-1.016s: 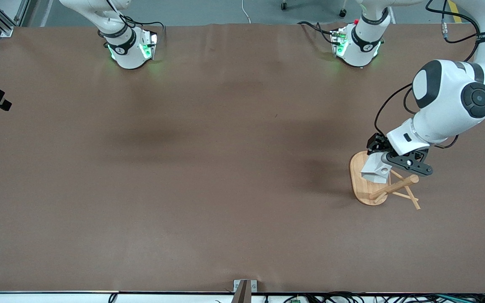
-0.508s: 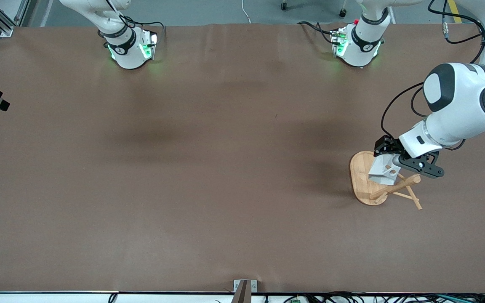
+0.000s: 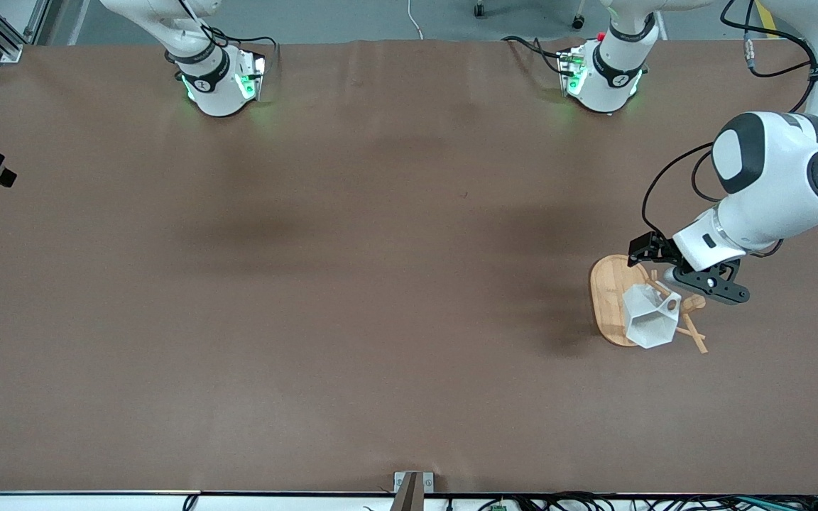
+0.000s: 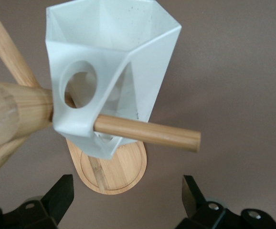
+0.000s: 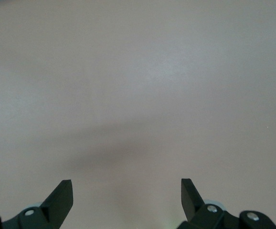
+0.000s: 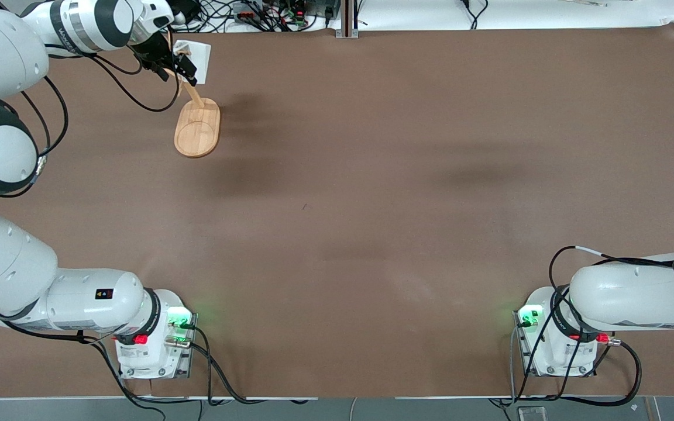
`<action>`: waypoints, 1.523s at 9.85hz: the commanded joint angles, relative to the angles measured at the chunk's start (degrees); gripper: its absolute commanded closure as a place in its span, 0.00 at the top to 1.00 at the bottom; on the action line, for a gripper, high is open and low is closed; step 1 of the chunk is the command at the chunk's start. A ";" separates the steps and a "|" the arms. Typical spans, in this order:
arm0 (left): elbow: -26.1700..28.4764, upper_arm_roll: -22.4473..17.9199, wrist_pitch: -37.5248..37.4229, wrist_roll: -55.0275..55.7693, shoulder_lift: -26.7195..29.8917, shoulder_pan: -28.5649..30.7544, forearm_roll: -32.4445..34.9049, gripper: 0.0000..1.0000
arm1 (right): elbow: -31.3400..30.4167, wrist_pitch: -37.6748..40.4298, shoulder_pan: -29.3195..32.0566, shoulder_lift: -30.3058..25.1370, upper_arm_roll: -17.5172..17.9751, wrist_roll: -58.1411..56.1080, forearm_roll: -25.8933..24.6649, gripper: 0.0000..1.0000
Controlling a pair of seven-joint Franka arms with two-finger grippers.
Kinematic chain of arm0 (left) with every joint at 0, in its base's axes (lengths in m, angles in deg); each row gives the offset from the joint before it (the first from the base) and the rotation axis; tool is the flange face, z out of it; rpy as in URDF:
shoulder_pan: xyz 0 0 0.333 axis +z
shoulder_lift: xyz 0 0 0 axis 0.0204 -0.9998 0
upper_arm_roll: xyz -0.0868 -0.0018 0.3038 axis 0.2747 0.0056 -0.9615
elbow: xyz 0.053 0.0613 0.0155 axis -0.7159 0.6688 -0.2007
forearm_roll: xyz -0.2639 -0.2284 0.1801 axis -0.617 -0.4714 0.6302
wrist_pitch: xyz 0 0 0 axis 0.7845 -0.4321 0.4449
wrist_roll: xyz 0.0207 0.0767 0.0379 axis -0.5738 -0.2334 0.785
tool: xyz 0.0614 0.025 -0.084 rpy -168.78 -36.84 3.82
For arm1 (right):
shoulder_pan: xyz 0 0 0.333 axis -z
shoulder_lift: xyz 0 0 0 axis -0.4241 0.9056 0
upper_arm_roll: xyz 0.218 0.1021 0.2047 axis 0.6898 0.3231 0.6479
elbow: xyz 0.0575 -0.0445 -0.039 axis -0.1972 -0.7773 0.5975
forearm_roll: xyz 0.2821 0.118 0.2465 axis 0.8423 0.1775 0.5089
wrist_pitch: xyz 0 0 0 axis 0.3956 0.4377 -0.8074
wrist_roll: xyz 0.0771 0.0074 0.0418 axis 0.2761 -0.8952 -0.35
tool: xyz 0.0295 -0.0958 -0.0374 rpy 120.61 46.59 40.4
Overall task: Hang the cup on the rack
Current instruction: 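Open the left gripper and lift it away from the hung cup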
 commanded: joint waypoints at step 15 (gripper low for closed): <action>-24.07 1.35 -40.47 21.87 9.76 -1.09 9.55 1.00 | 0.17 0.55 0.65 -0.02 0.45 -0.51 -0.81 1.00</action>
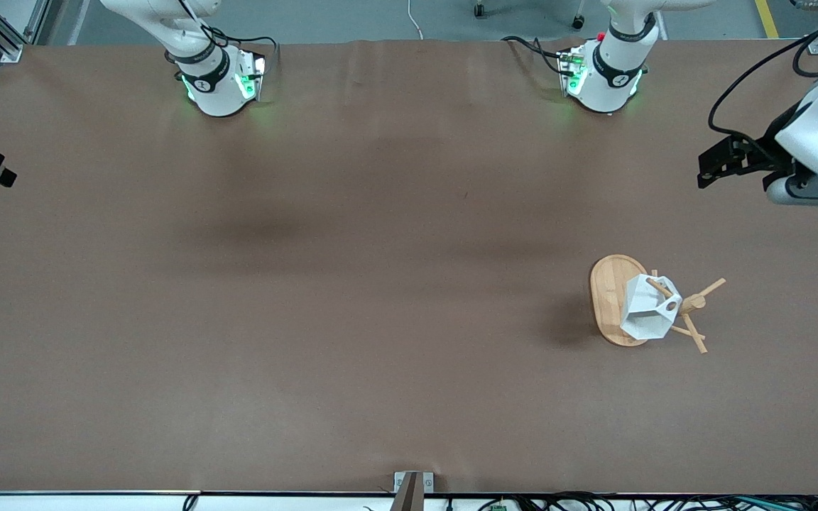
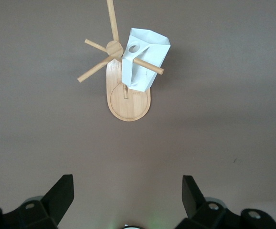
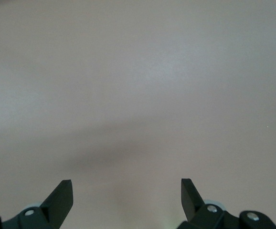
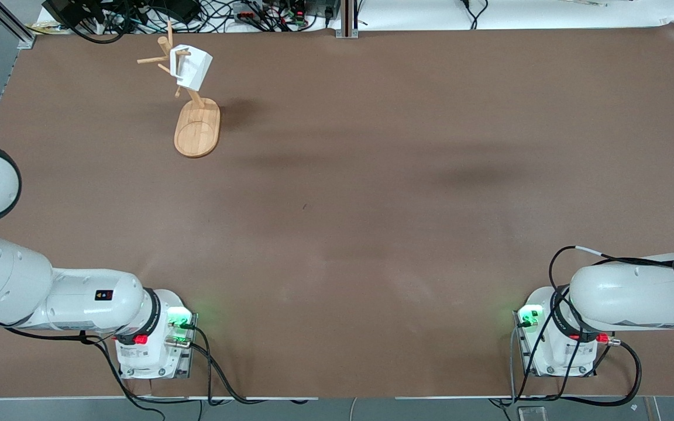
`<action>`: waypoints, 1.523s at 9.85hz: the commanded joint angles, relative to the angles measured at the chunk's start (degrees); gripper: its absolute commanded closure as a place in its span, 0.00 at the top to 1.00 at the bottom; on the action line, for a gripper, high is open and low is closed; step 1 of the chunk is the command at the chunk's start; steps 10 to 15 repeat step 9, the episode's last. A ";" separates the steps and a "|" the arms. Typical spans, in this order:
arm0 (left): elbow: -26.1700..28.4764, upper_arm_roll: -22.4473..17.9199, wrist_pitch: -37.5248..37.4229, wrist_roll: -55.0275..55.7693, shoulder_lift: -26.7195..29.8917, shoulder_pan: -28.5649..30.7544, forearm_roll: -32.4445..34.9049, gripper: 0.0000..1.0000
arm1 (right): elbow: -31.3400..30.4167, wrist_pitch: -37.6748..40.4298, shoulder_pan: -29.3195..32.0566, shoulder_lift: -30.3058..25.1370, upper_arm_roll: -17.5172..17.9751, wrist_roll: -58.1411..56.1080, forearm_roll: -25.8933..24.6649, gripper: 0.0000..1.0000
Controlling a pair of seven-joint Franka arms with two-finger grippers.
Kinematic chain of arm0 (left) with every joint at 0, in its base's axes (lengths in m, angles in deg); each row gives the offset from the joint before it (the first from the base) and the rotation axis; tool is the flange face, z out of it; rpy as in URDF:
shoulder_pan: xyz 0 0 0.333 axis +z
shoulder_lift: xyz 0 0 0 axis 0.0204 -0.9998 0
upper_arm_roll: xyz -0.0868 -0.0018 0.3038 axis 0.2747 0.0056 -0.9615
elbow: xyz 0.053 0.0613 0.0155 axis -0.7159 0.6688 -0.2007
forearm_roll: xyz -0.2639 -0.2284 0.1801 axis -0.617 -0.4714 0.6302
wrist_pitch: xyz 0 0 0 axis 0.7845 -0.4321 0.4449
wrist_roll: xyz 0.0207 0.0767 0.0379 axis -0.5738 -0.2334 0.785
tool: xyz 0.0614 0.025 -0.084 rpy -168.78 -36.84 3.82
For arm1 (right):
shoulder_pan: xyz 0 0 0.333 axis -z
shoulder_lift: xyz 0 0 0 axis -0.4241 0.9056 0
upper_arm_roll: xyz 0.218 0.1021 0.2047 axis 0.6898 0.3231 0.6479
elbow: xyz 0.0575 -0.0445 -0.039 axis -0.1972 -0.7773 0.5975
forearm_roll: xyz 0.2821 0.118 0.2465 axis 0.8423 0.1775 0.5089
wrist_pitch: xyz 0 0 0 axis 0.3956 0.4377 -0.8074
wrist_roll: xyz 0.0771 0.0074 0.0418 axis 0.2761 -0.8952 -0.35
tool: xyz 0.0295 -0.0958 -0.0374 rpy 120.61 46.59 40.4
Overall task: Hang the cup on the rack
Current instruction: 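Open the left gripper and lift it away from the hung cup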
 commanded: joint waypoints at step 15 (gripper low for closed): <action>8.87 2.28 4.86 2.27 7.08 2.51 1.12 1.00 | 0.19 1.33 0.70 -0.05 0.37 -0.59 -0.81 1.00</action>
